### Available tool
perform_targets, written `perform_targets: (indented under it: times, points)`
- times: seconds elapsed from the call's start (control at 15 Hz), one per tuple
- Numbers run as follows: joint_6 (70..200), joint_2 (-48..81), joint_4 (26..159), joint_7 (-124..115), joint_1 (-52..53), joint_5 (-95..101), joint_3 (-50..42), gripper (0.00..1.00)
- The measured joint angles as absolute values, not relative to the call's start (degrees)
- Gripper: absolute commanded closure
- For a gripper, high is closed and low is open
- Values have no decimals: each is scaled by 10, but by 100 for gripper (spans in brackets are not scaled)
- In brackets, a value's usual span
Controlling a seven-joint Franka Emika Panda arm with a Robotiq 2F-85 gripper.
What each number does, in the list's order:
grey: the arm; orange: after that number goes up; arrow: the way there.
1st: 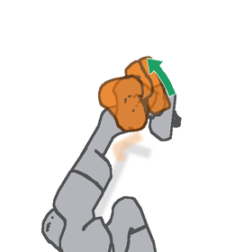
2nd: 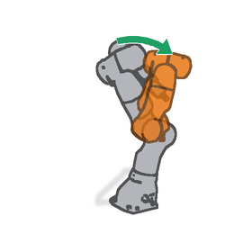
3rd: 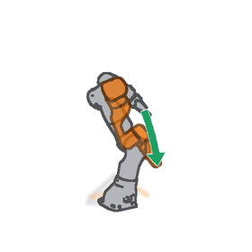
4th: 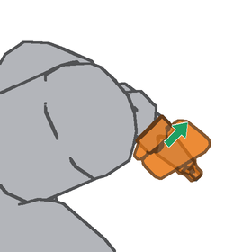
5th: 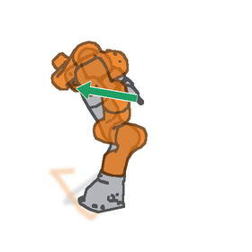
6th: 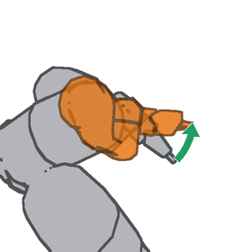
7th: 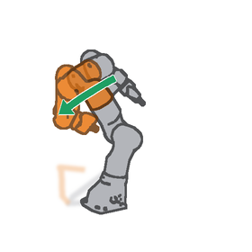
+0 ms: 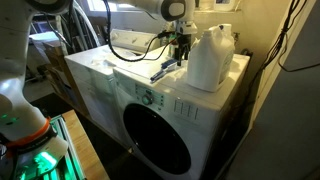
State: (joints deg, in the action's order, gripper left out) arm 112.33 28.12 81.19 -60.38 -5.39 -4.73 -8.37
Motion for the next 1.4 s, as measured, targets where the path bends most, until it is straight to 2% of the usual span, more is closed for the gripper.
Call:
perform_targets:
  times: [1.4]
  points:
    - [1076, 281, 808, -604, -48, -1, -86, 0]
